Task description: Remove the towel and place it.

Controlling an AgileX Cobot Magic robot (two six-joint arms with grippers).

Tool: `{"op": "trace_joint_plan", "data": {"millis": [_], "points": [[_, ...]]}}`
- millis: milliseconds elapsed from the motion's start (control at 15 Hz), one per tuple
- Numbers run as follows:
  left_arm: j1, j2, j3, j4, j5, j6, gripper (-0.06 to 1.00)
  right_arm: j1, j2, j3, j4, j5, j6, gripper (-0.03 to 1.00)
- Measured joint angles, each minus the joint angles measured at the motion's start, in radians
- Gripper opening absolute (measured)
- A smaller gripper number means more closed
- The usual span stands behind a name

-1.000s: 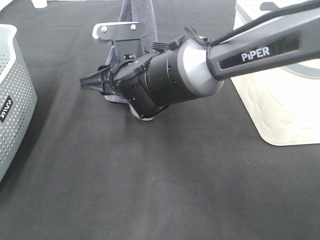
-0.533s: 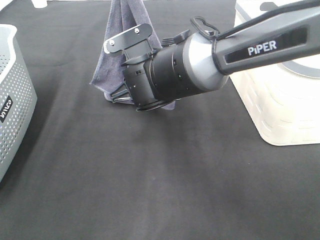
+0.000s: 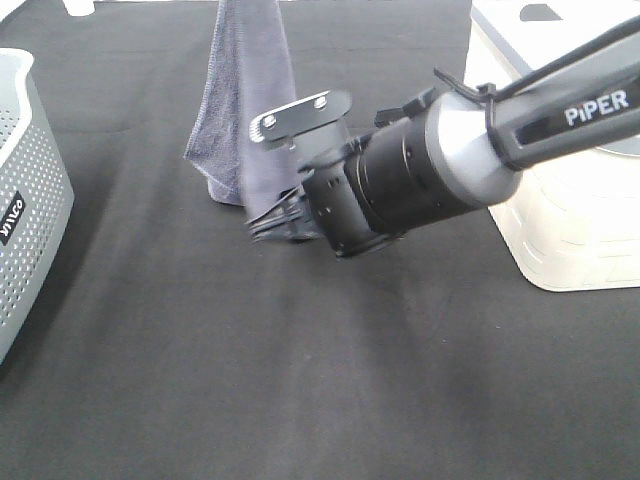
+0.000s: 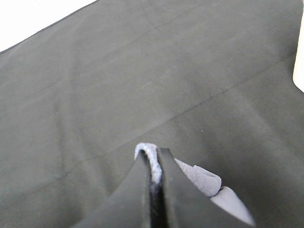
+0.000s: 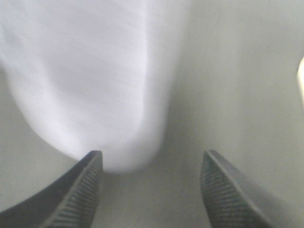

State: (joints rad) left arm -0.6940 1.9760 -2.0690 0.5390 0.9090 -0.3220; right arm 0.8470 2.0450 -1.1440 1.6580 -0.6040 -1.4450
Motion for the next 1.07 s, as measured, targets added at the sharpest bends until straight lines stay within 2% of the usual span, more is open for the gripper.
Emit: {"op": "trace_joint_plan", "data": {"millis": [133, 200, 333, 467, 533, 667, 800, 1067], "points": [[0.000, 0.000, 0.000, -0.003, 0.000, 0.000, 0.00, 0.001, 0.000, -0.005, -0.088, 0.134, 0.067, 0.60], [0.000, 0.000, 0.000, -0.003, 0.000, 0.000, 0.00, 0.001, 0.000, -0.007, -0.119, 0.165, 0.121, 0.60], [0.000, 0.000, 0.000, -0.004, -0.001, 0.000, 0.00, 0.001, 0.000, -0.007, -0.159, 0.160, 0.243, 0.60], [0.000, 0.000, 0.000, -0.012, -0.008, 0.000, 0.00, 0.001, 0.003, -0.007, -0.254, 0.159, 0.390, 0.60], [0.000, 0.000, 0.000, -0.020, -0.013, 0.000, 0.00, 0.001, 0.011, -0.008, -0.311, 0.160, 0.464, 0.63], [0.000, 0.000, 0.000, -0.044, -0.019, 0.000, 0.00, 0.001, 0.041, -0.034, -0.393, 0.166, 0.575, 0.74], [0.000, 0.000, 0.000, -0.051, -0.024, 0.000, 0.00, 0.001, 0.076, -0.076, -0.410, 0.159, 0.604, 0.77], [0.000, 0.000, 0.000, -0.052, -0.025, 0.000, 0.00, 0.001, 0.136, -0.144, -0.407, 0.112, 0.606, 0.75]]}}
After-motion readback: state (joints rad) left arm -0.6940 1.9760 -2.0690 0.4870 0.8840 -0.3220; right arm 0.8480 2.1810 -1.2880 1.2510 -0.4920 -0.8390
